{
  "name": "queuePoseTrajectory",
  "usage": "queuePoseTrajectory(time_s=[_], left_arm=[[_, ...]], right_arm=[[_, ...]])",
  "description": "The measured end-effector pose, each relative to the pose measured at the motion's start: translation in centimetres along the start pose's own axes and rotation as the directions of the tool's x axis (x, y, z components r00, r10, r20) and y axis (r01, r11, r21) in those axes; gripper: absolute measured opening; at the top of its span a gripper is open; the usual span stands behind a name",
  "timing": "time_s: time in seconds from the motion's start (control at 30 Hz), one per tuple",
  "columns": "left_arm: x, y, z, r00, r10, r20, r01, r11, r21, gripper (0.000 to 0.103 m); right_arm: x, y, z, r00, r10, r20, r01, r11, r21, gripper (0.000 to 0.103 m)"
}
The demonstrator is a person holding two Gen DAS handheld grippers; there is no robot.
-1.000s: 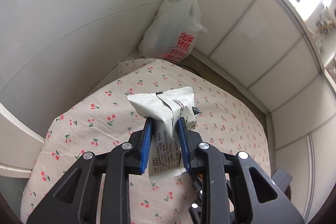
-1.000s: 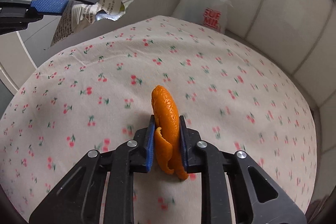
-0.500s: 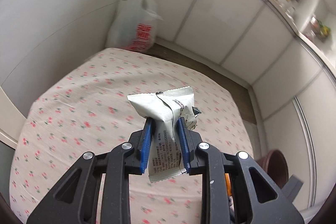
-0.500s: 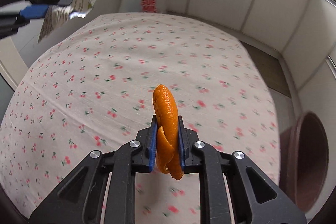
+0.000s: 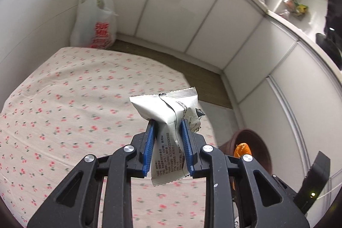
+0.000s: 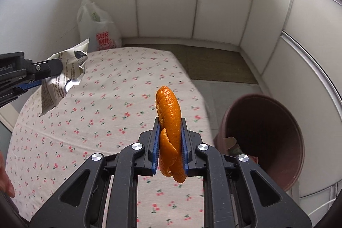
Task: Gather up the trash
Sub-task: 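Drop the peel into the bin with the right tool while the left drops the wrapper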
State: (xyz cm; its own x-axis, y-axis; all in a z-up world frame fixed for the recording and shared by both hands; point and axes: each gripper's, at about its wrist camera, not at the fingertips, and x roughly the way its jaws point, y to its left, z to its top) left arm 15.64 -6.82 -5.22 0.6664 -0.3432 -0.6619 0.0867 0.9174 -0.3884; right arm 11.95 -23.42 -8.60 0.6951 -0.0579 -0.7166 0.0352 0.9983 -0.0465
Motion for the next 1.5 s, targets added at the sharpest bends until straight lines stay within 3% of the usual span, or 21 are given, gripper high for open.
queuePoseTrajectory(time_s=[0.57, 0.83, 1.13, 1.4, 1.5], left_arm=[[-0.8, -9.5, -1.4, 0.990, -0.144, 0.002, 0.143, 0.984, 0.106, 0.027], [0.4, -12.3, -2.7, 0.984, -0.175, -0.028, 0.177, 0.974, 0.141, 0.027], [2.5, -14.7, -4.1, 0.980, -0.188, -0.071, 0.198, 0.966, 0.167, 0.027], [4.4, -18.0, -5.5, 0.971, -0.218, -0.097, 0.234, 0.950, 0.207, 0.027], [5.1, -19.4, -5.8, 0.969, -0.223, -0.104, 0.242, 0.942, 0.234, 0.028]], right_arm=[[-1.4, -10.4, -0.1, 0.994, -0.103, 0.047, 0.089, 0.968, 0.235, 0.016], [-0.3, -14.9, -0.9, 0.981, -0.192, -0.008, 0.184, 0.926, 0.330, 0.017], [1.1, -19.5, -2.1, 0.956, -0.281, -0.088, 0.290, 0.852, 0.436, 0.021], [-1.4, -22.7, -2.9, 0.915, -0.397, -0.072, 0.376, 0.772, 0.513, 0.073], [-2.4, -24.2, -3.2, 0.895, -0.440, -0.075, 0.408, 0.738, 0.538, 0.083]])
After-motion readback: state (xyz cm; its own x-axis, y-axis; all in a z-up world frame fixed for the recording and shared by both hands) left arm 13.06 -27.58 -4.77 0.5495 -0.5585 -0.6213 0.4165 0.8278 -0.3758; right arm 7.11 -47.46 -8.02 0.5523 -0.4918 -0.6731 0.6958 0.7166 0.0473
